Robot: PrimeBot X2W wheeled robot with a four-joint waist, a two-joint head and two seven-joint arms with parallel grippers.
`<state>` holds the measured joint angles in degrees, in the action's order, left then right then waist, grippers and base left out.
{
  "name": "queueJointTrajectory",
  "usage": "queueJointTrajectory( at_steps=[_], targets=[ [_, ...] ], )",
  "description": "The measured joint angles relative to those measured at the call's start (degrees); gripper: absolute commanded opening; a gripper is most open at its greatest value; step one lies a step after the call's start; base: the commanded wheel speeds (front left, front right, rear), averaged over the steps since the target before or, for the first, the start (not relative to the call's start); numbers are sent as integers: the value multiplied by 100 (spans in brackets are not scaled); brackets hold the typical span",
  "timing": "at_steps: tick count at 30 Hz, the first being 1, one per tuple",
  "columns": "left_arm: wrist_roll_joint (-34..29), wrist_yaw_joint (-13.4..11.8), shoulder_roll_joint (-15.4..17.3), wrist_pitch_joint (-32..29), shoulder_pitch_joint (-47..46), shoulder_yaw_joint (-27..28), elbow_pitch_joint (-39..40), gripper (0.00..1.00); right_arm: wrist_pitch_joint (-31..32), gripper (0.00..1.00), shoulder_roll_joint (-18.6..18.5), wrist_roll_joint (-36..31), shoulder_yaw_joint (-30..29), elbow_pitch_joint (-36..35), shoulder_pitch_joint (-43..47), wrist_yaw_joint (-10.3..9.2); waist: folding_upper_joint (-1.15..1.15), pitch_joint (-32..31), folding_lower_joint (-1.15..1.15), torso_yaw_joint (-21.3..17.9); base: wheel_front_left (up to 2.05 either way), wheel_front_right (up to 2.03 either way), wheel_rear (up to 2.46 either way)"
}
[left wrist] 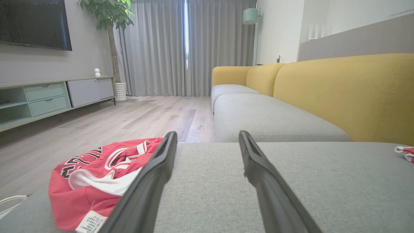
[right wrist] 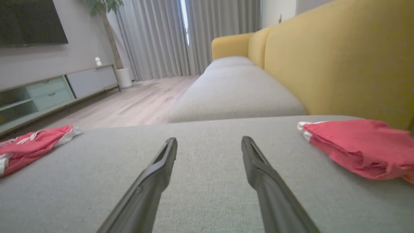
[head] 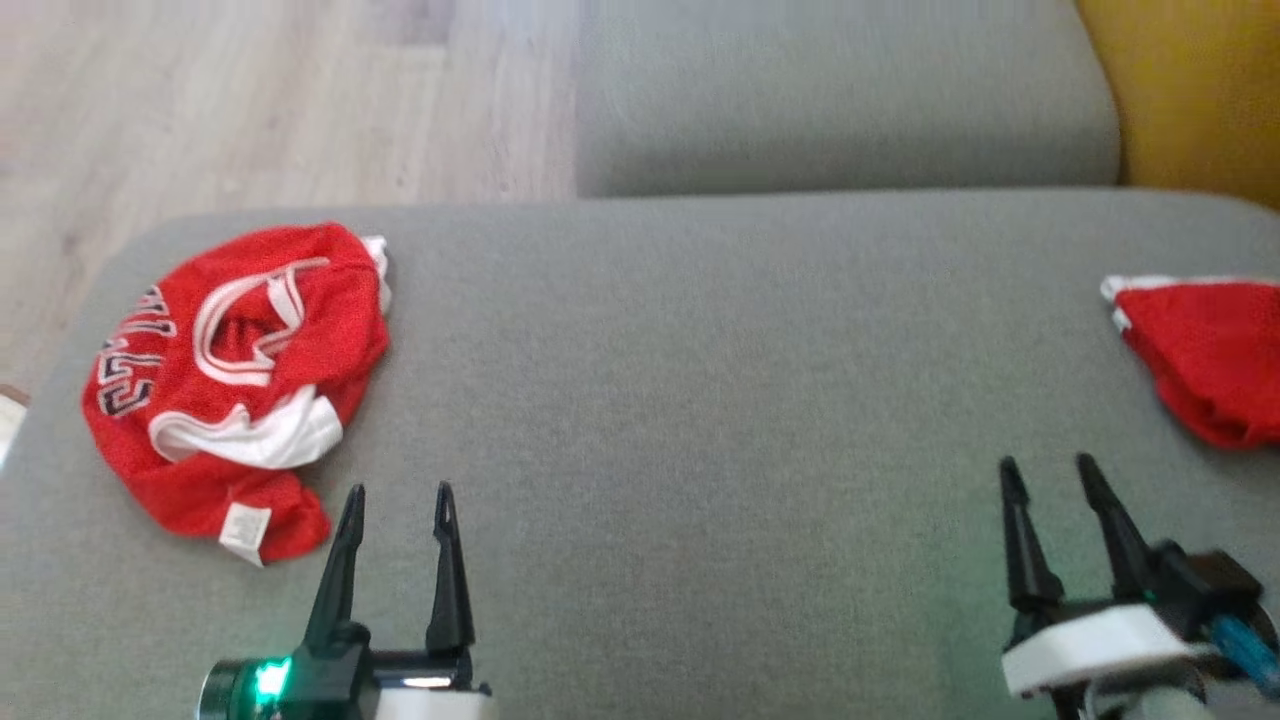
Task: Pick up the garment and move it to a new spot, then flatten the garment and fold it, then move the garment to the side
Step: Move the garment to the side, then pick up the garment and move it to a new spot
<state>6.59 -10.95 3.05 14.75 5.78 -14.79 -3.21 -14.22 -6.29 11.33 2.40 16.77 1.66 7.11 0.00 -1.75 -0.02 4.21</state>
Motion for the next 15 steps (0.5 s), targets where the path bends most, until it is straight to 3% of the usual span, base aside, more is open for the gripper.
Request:
queueJointTrajectory(
  at_steps=[7,15],
  targets=[
    [-64,127,4,-1,458,237,-31,100,-15,100,305,-182,-375,-706,938,0,0,-358,0,162,0,0,0],
    [-399,88,54,-4,636,366,-74,100,-15,100,372,-182,-379,-884,981,0,0,-459,1,148,0,0,0]
  ],
)
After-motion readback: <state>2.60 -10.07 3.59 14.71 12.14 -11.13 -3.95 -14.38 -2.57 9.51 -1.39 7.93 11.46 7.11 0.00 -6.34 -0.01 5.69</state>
